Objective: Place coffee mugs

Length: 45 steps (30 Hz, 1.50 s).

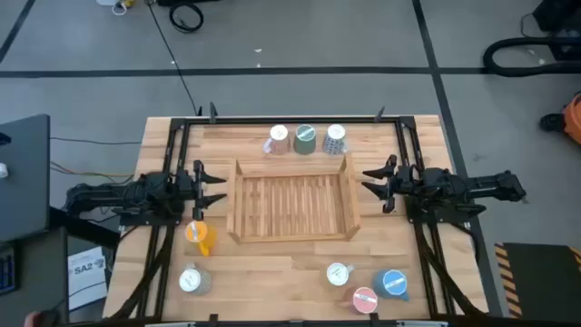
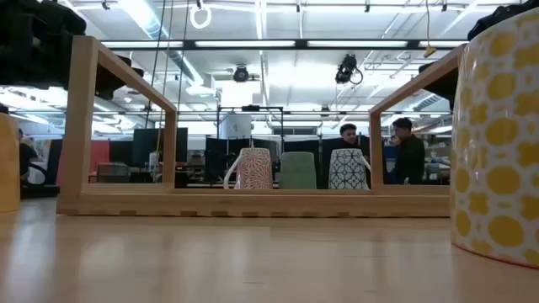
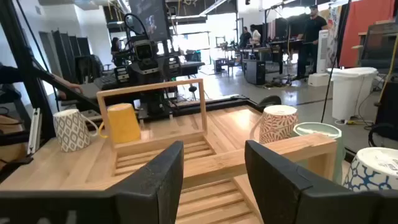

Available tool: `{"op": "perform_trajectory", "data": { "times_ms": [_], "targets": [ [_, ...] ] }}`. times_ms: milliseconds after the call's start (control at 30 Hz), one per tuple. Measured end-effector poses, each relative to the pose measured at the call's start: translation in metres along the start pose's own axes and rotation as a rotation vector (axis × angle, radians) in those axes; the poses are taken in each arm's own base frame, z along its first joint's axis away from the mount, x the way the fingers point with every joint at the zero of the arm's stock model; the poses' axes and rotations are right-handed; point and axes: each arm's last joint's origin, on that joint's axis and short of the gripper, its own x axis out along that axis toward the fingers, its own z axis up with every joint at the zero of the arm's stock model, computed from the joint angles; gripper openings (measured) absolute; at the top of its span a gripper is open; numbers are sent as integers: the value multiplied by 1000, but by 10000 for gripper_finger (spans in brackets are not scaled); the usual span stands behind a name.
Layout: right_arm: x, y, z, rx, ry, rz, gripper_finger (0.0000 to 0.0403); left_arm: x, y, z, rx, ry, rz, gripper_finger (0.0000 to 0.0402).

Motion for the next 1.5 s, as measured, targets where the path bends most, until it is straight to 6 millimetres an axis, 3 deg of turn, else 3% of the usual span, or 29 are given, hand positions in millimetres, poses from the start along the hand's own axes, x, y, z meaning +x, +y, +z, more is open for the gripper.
{"op": "perform_trajectory", "data": {
  "times_ms": [1500],
  "targets": [
    [0, 0, 0, 0, 0, 0, 177, 0, -2, 3, -5, -36, -60, 215]
  ]
}}
